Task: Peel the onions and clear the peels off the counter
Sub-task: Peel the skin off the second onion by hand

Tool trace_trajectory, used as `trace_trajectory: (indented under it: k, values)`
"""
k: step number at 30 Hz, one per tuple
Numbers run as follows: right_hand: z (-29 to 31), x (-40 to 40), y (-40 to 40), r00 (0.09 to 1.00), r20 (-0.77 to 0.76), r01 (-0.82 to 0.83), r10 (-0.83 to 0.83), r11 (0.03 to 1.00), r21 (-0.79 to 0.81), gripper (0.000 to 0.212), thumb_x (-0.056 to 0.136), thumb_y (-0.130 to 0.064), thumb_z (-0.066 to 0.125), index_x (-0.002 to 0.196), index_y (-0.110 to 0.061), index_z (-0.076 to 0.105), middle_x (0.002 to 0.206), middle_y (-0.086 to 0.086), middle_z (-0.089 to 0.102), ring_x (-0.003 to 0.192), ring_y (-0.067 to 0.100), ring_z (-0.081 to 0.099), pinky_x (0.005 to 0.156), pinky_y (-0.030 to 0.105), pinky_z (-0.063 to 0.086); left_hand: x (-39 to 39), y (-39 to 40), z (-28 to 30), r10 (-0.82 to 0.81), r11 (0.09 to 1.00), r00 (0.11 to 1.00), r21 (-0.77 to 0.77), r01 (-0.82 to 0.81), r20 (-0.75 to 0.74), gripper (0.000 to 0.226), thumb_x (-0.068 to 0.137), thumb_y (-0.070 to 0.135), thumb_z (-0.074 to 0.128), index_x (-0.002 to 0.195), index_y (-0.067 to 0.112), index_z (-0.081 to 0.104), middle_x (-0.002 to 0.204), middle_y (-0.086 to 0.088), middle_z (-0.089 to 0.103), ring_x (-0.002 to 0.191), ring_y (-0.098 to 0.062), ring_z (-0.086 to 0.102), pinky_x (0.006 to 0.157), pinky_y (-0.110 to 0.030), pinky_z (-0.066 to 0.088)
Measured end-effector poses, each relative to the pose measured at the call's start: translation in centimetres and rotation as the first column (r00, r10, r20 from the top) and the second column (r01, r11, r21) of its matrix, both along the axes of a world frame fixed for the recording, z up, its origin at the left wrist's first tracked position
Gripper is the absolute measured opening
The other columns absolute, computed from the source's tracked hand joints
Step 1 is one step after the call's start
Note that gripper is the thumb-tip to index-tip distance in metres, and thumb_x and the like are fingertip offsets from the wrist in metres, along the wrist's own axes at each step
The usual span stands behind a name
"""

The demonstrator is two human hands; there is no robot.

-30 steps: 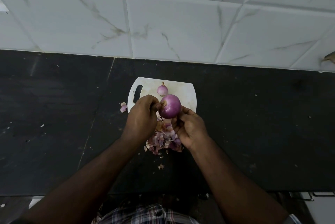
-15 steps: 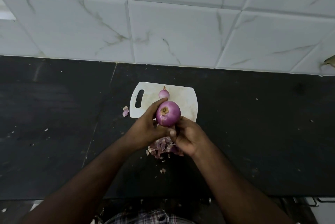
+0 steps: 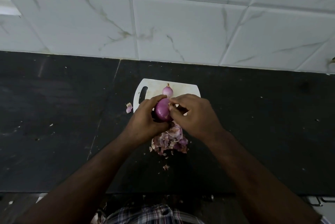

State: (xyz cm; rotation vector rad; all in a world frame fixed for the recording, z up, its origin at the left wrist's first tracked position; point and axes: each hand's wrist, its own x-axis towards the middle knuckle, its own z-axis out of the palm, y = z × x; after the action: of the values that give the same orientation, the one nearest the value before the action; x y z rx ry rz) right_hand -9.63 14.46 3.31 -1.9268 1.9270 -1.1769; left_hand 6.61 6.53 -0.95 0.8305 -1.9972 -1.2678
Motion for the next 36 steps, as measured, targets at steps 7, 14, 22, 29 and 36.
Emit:
trace_trajectory:
  k: [7, 14, 22, 29, 36]
  values:
    - [-0.2, 0.0, -0.4, 0.998, -0.06, -0.026, 0.024, 0.999, -0.026, 0.019, 0.086, -0.016, 0.066, 0.1, -0.008, 0.076, 0.092, 0.007, 0.074, 0.082, 0.019, 0.068, 0.073, 0.041, 0.057, 0.2, -0.1, -0.5, 0.074, 0.993, 0.995, -0.097, -0.068, 0.064, 0.073, 0.062, 0.032, 0.089, 0.127, 0.042, 0.056, 0.121, 0.015, 0.06, 0.11, -0.019, 0.062, 0.085, -0.046, 0.058]
    - [-0.2, -0.1, -0.6, 0.995, 0.079, 0.055, -0.062, 0.994, 0.09, 0.022, 0.09, -0.014, 0.064, 0.11, -0.014, 0.074, 0.099, 0.0, 0.075, 0.088, 0.01, 0.069, 0.082, 0.034, 0.058, 0.6, -0.2, -0.9, 0.092, 0.987, 0.982, -0.144, -0.068, 0.166, 0.087, 0.058, 0.037, 0.087, 0.137, 0.033, 0.052, 0.122, 0.004, 0.054, 0.107, -0.014, 0.06, 0.089, -0.039, 0.058]
    - [-1.9, -0.8, -1.0, 0.994, 0.105, -0.014, 0.007, 0.998, 0.063, 0.017, 0.084, -0.005, 0.071, 0.097, -0.016, 0.076, 0.094, -0.004, 0.071, 0.085, 0.006, 0.065, 0.079, 0.022, 0.053, 0.7, -0.1, -1.0, 0.076, 0.992, 0.98, -0.118, -0.055, 0.182, 0.082, 0.06, 0.036, 0.089, 0.134, 0.033, 0.054, 0.12, 0.005, 0.054, 0.108, -0.015, 0.059, 0.089, -0.04, 0.058]
    - [-5.1, -0.4, -1.1, 0.996, -0.028, 0.084, -0.081, 0.983, 0.164, 0.012, 0.087, -0.002, 0.052, 0.084, -0.012, 0.057, 0.087, 0.0, 0.057, 0.079, 0.017, 0.054, 0.064, 0.03, 0.044, 1.2, -0.1, -2.6, 0.08, 0.997, 0.972, -0.02, -0.077, 0.22, 0.084, 0.061, 0.032, 0.092, 0.136, 0.033, 0.055, 0.119, 0.005, 0.05, 0.104, -0.011, 0.059, 0.089, -0.026, 0.056]
    - [-6.3, -2.0, -0.9, 0.935, 0.212, 0.165, -0.285, 0.877, 0.452, 0.014, 0.099, -0.028, 0.048, 0.095, -0.022, 0.061, 0.082, -0.008, 0.064, 0.077, 0.014, 0.065, 0.07, 0.035, 0.055, 2.8, -2.3, -3.1, 0.168, 0.948, 0.973, 0.244, -0.204, 0.161, 0.065, 0.073, 0.01, 0.087, 0.127, 0.026, 0.056, 0.119, 0.004, 0.058, 0.097, -0.012, 0.065, 0.066, -0.013, 0.053]
